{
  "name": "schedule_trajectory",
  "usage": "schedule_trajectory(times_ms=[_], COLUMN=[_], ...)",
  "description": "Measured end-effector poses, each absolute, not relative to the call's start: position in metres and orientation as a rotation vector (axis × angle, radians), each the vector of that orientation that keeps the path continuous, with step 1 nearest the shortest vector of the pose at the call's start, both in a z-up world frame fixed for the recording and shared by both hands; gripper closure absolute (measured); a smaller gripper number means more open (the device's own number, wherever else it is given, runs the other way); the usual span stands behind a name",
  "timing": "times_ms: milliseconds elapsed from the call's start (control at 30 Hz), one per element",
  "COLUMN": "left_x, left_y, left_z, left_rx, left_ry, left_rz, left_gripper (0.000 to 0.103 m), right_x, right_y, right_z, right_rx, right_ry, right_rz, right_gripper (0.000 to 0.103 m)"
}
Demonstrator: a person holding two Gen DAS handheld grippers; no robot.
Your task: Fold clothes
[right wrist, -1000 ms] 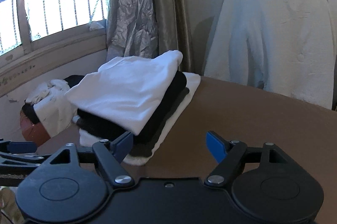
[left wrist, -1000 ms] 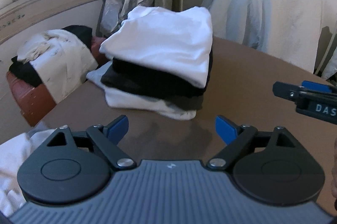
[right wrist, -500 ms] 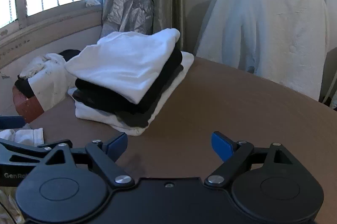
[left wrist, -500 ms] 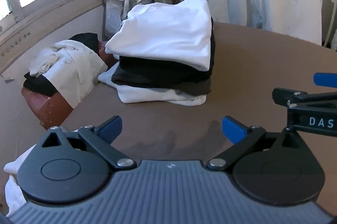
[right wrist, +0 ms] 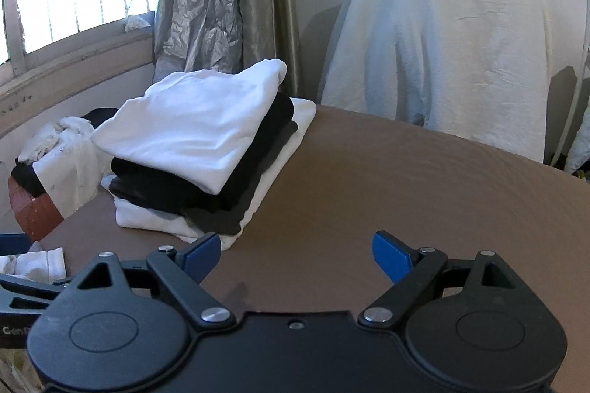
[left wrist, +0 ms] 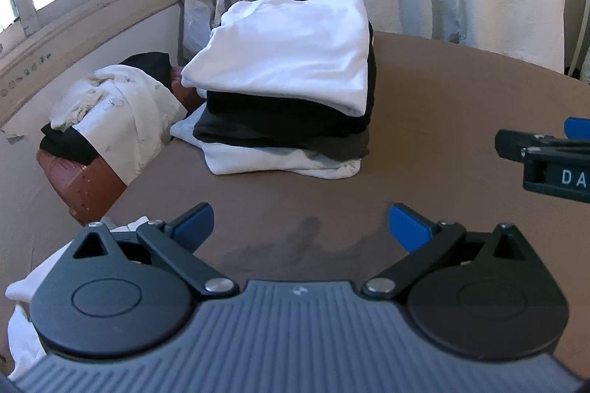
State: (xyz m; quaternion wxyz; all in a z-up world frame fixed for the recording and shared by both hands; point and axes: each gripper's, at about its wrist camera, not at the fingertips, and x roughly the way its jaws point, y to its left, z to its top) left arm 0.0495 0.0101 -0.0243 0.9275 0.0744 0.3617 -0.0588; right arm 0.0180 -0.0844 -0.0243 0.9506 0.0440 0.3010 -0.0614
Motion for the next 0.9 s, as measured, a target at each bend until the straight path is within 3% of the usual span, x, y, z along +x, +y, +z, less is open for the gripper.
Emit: schedule_trajectory(times_ms=[900], left_x=[0.044], left_y=[0.001], left_z=[-0.02], left_rx=[0.224], left_ry=[0.713], left_rz=[-0.128], left_gripper=[0.0], right_x=[0.018], right_y=[-0.07], right_z=[-0.027], right_rx=[0.067], right_ry=[0.604], right_rz=[-0.117], right_gripper=[0.011])
